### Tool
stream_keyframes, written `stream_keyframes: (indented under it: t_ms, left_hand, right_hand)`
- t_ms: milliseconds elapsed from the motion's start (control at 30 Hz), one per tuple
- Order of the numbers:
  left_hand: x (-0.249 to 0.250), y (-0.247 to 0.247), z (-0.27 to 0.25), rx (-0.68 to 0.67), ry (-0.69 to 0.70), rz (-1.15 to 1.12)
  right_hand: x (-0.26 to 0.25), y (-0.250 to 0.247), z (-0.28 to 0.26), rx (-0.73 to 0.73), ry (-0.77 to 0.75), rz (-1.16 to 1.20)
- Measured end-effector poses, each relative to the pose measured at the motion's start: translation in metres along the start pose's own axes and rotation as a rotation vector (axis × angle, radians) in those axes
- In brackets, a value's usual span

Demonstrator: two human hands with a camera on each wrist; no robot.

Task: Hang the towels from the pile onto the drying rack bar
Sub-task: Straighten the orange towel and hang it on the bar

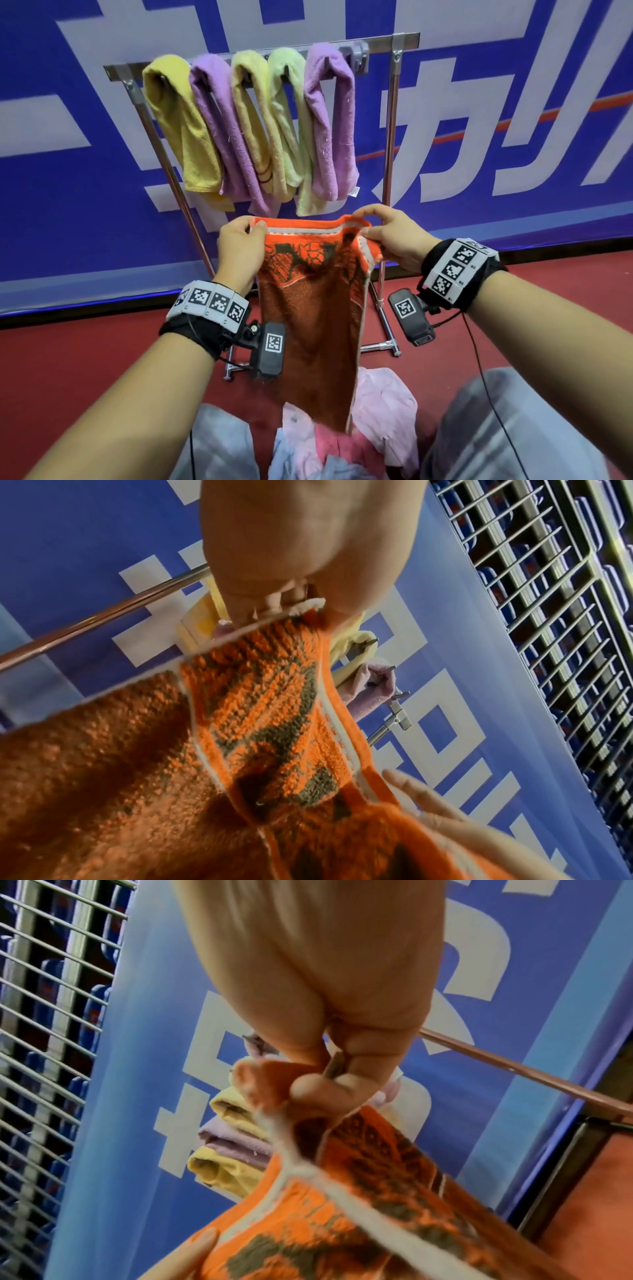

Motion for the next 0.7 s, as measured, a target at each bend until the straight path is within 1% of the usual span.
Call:
stream_keyframes:
  t_ms: [100,167,267,333,400,500,567,700]
  left_hand:
    - [0.003,0.011,-0.006,-0.053,0.026,0.038]
    - [0.008,0.018,-0.010,-0.102,0.046,0.038]
    - [0.017,0.029,-0.017,-0.213,0.092,0.044]
    - [0.025,0.032,-0.022,-0.270,0.126,0.023]
    - [0.032,0.031,-0.025,-0.301,0.140,0.006]
    - [0.038,0.031,-0.027,-0.326,0.138,-0.007]
    - [0.038,0.031,-0.029,-0.350,0.111,-0.028]
    - [0.038,0.030,-0.032,-0.381,0.069,-0.073]
  right_hand:
    - [-0.011,0.018,-0.005,-0.068,-0.004,0.071]
    - [-0.016,0.029,-0.007,-0.110,0.021,0.090]
    - [-0.024,0.043,-0.013,-0.202,0.019,0.014]
    - [-0.030,0.051,-0.016,-0.250,-0.050,-0.096]
    - [-0.037,0.053,-0.018,-0.220,-0.161,-0.206]
    - [-0.046,0.052,-0.014,-0.093,-0.330,-0.379]
    - [-0.050,0.053,-0.011,-0.045,-0.403,-0.474]
    - [-0.052,0.059,-0.009,-0.083,-0.466,-0.663]
Point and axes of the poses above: each hand's wrist, its own z-axis towards the middle knuckle, its own y-axis out of the palm, x = y × z, the point moved 7 cm from there along z, towards the middle knuckle, and after that the axes turned 9 degrees about z, right-handed, at the moved point
